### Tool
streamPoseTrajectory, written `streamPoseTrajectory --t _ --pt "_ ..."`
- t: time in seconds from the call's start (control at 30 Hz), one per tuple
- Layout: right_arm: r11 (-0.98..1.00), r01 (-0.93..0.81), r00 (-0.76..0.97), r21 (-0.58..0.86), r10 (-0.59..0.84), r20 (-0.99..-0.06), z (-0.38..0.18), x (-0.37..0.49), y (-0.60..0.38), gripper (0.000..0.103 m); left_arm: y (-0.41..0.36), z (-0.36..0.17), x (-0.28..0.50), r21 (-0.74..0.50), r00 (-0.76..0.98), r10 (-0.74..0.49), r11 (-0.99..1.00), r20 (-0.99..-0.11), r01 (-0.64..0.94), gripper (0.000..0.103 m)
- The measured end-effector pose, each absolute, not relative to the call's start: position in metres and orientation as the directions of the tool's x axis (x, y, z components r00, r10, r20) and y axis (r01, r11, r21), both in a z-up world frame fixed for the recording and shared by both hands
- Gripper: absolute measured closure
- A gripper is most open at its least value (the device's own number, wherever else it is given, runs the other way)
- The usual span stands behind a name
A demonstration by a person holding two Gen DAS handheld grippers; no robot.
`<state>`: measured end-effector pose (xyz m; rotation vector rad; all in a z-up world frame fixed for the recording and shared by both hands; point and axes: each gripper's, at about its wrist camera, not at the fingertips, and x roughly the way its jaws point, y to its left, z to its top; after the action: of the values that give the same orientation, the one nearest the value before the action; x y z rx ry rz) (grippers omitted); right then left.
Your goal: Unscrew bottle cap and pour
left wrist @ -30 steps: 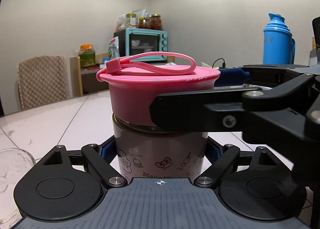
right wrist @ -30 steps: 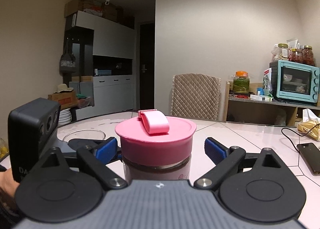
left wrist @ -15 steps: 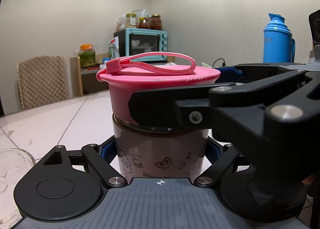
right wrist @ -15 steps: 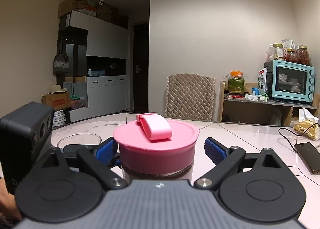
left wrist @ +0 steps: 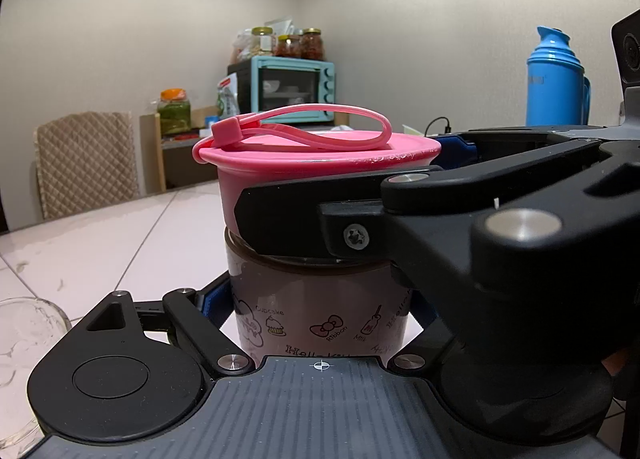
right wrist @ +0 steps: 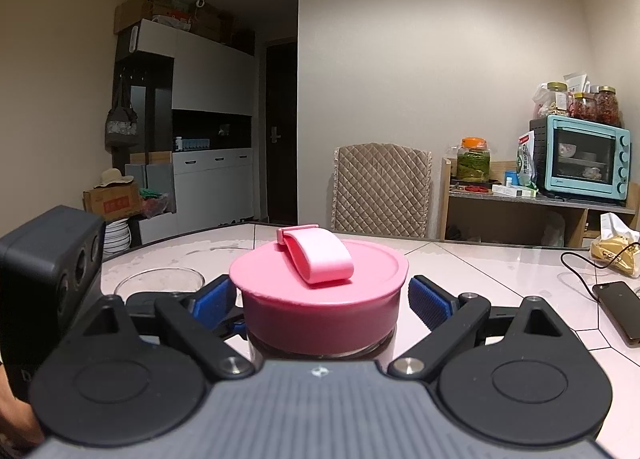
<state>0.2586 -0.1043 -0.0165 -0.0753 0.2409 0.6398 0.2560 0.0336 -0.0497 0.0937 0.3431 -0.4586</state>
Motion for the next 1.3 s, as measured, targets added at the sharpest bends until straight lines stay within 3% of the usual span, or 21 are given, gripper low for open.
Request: streamPoseTrajectory --t 0.23,0.9,1.3 --pt "0.800 -0.599 0.774 0.009 0.582 -0.250 -0.015 0.260 -0.103 0.017 0.033 -0.050 0.256 0.012 0.841 -0.418 0.893 -0.345 0.449 0.013" --pt "0.711 -0.703 0.697 -0.013 0.685 -0.211 -0.020 0.268 -0.119 0.018 0.033 -0.049 0.256 0.012 0.841 -0.417 0.894 -0.345 0.448 0.013" --pt "0.511 -0.859 0.497 0.023 0.846 -0.194 -0.020 0.299 -0.149 0.018 0.033 -0.049 0.256 0.012 0.841 -0.417 0.894 -0.345 0.448 0.013"
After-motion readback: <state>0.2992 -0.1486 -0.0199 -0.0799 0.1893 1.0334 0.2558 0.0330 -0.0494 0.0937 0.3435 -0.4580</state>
